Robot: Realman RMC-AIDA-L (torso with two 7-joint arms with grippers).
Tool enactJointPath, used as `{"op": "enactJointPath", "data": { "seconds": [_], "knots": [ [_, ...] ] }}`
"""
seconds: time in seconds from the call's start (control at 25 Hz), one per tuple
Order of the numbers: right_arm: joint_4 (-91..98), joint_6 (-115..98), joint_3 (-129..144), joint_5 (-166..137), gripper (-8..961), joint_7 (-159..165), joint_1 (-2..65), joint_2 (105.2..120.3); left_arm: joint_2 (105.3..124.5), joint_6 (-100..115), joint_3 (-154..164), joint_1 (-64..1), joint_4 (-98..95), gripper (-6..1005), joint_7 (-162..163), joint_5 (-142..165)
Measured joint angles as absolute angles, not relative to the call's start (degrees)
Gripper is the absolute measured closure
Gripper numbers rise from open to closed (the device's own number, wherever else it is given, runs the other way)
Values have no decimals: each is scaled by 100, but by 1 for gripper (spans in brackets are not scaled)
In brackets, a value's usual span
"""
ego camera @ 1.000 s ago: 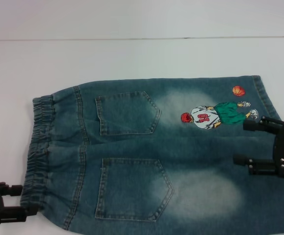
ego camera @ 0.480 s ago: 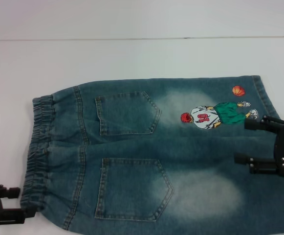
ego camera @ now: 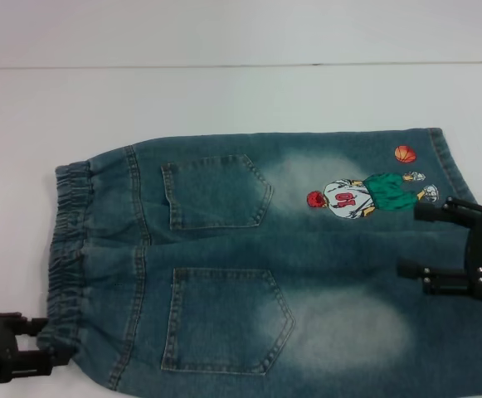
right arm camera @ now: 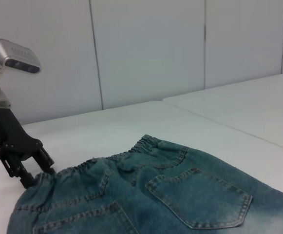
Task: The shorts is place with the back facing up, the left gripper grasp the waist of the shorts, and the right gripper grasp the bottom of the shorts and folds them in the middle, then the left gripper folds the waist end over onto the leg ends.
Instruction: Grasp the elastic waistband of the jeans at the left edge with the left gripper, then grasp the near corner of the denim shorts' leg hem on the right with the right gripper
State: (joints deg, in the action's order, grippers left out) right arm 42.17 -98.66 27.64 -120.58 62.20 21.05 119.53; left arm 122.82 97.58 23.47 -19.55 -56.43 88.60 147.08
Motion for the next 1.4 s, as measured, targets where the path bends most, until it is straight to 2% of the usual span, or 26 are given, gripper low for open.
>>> {"op": "enactJointPath", "data": {
  "seconds": [0.16, 0.36, 1.0, 1.4],
  "knots": [
    [4168, -9864, 2670, -12059, 27, 6183, 2096, 11953, 12256, 9780, 2400, -1998, -5570, 324, 8872, 14734],
    [4156, -9861, 2654, -12059, 26, 6166, 2073, 11953, 12217, 9814, 2400, -2087, -5481, 555, 8941, 14885],
    [4206, -9918, 2540, -12080, 63, 6414, 1972, 11938, 12128, 9816, 2283, -2251, -5185, 907, 8983, 14806],
    [6452, -11060, 2556, -13340, 90, 9020, 1914, 11794, 12089, 9668, 2342, -2359, -5185, 917, 8945, 14841]
  ]
}}
